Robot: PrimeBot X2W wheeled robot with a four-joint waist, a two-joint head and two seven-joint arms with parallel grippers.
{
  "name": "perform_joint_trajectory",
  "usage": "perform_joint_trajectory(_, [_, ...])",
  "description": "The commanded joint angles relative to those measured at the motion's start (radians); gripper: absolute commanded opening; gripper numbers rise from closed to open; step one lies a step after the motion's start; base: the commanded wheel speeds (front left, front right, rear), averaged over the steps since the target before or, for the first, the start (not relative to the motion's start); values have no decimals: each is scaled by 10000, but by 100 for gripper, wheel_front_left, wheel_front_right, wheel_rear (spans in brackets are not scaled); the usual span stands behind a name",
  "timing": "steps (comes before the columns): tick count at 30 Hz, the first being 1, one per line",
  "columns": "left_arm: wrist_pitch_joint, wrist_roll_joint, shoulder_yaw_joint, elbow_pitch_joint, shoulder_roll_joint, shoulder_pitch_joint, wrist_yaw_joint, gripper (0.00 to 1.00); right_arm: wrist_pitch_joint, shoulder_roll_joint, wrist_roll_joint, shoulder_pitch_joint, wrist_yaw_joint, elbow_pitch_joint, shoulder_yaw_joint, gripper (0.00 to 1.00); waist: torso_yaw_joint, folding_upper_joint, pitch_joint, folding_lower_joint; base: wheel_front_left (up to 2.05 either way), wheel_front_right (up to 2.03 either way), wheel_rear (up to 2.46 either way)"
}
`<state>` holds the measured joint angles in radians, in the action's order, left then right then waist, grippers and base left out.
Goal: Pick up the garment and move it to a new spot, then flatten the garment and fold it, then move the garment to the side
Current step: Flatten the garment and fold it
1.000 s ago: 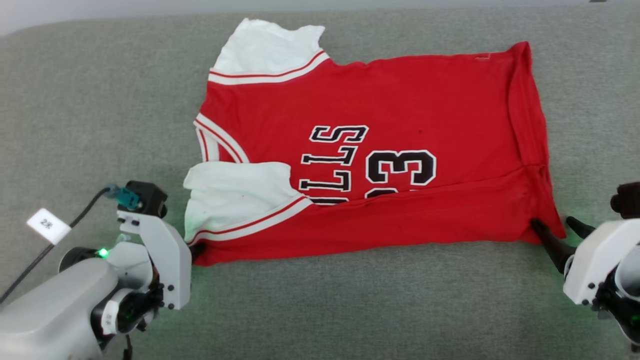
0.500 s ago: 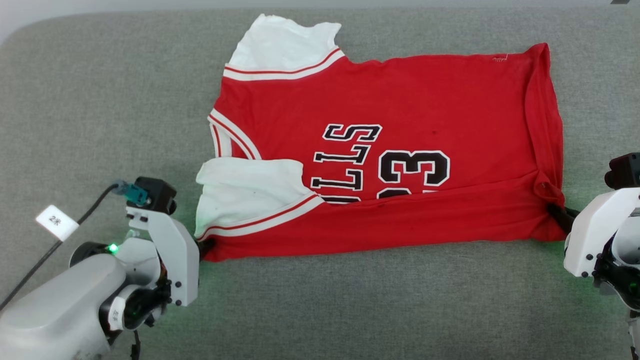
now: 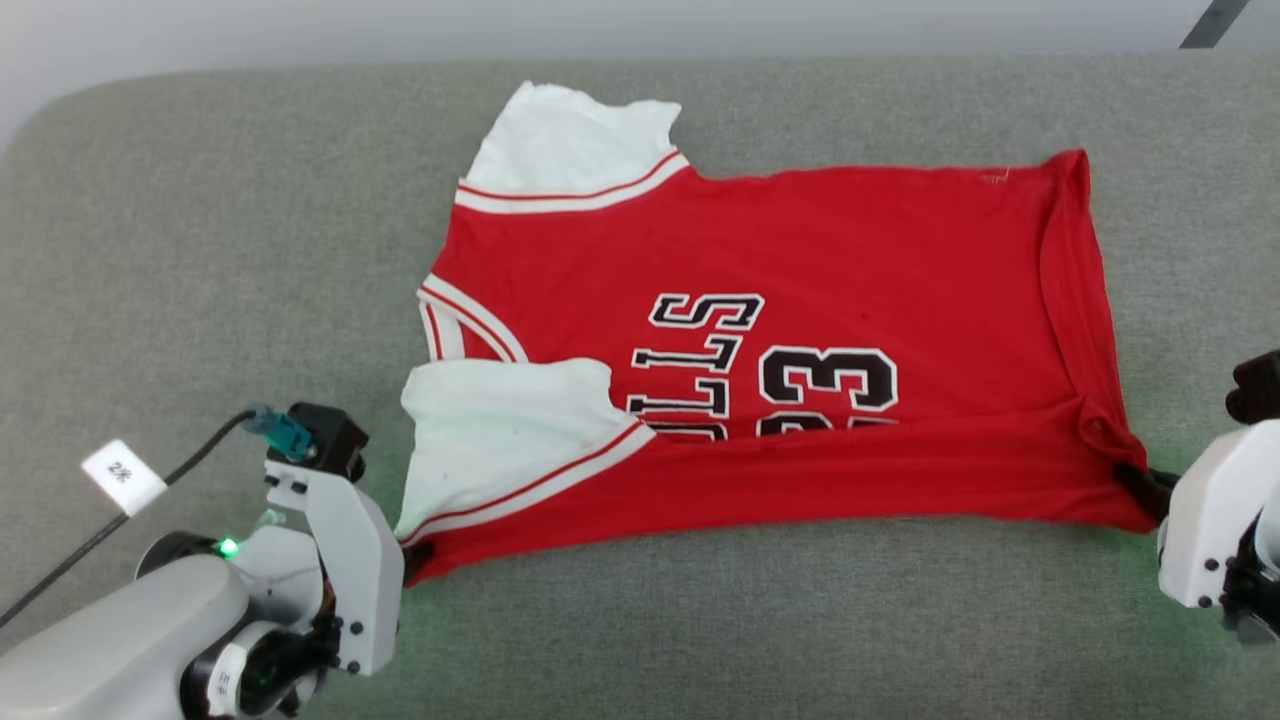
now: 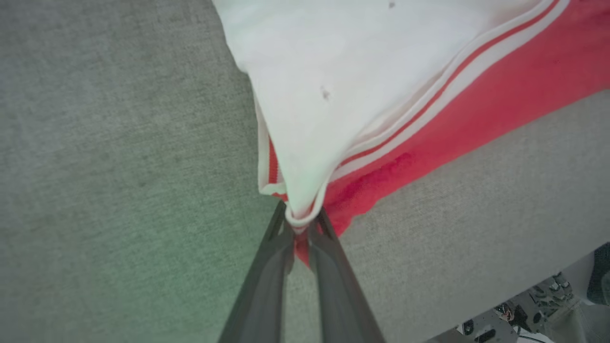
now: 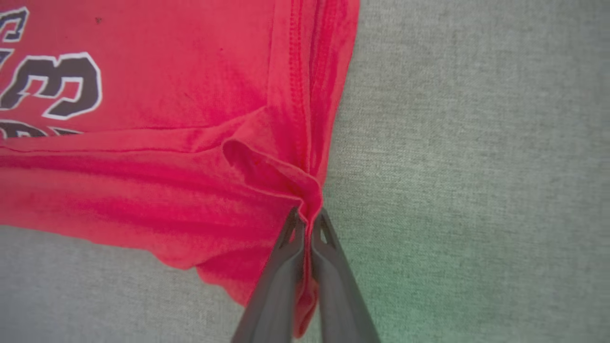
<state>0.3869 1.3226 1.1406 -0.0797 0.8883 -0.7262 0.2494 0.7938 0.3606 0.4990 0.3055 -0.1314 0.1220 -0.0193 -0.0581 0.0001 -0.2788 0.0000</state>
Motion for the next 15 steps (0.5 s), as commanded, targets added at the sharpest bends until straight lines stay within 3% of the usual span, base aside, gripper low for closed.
perform_joint_trajectory(1, [105,27,44,344,236,178,243,0,181,179,169,-301,14,-215,-52,0,17,-1,119,0,0,0,0])
perform_joint_trajectory(7, [336,-6,115,1218,734,369,794,0,760,404,244,-993,15,-870,-237,0,16,-1,273,0,0,0,0])
perform_joint_trajectory(15, [304,36,199,1336,734,565,879,0,942,229,119,-1375,15,-1109,-374,0,85,-1,313,0,0,0,0])
